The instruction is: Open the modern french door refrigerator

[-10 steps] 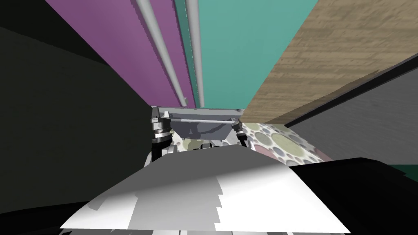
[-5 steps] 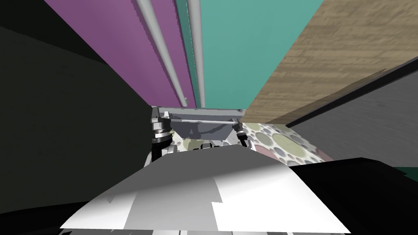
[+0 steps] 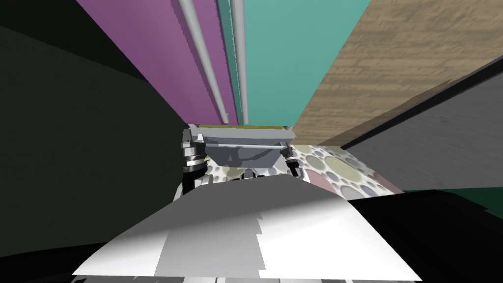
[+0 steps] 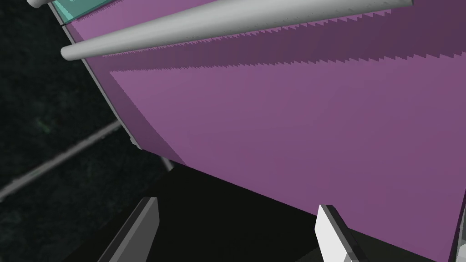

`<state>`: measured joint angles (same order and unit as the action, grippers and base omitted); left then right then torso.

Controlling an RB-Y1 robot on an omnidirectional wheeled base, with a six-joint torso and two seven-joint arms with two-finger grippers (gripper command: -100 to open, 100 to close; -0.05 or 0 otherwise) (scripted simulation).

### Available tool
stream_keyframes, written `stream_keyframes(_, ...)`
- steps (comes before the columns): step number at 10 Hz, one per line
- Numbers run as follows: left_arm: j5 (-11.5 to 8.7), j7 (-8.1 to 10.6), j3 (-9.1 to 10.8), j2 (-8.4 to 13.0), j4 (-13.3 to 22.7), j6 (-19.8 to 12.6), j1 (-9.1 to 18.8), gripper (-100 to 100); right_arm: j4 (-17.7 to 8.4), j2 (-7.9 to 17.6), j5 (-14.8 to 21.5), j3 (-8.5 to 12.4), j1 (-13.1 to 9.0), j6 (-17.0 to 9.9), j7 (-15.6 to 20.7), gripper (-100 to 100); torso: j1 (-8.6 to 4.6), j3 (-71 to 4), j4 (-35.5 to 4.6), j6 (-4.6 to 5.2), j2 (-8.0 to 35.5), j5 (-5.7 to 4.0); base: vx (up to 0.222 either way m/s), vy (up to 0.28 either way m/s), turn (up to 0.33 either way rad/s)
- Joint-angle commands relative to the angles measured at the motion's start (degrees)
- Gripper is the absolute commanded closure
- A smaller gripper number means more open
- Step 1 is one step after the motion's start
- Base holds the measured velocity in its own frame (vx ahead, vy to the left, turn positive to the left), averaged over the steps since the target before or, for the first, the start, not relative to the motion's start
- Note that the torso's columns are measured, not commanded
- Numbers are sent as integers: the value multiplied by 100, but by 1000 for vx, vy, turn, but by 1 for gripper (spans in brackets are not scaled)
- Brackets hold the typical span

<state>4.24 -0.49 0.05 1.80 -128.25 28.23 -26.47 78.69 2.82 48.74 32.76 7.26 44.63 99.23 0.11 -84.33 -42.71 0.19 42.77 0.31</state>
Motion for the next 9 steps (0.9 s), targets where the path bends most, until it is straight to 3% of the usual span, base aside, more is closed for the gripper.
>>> stream_keyframes(1, 0, 0, 0, 0, 0, 0, -1, 0, 32, 6, 2, -12, 33, 12, -37, 100, -4, -15, 6, -6, -32, -3, -115, 31, -22)
stream_keyframes(9, 0, 0, 0, 0, 0, 0, 0, 0, 193, 38, -11, -44, 150, 134, -140, 100, -1, 1, 8, -6, -1, -7, -182, 32, -31)
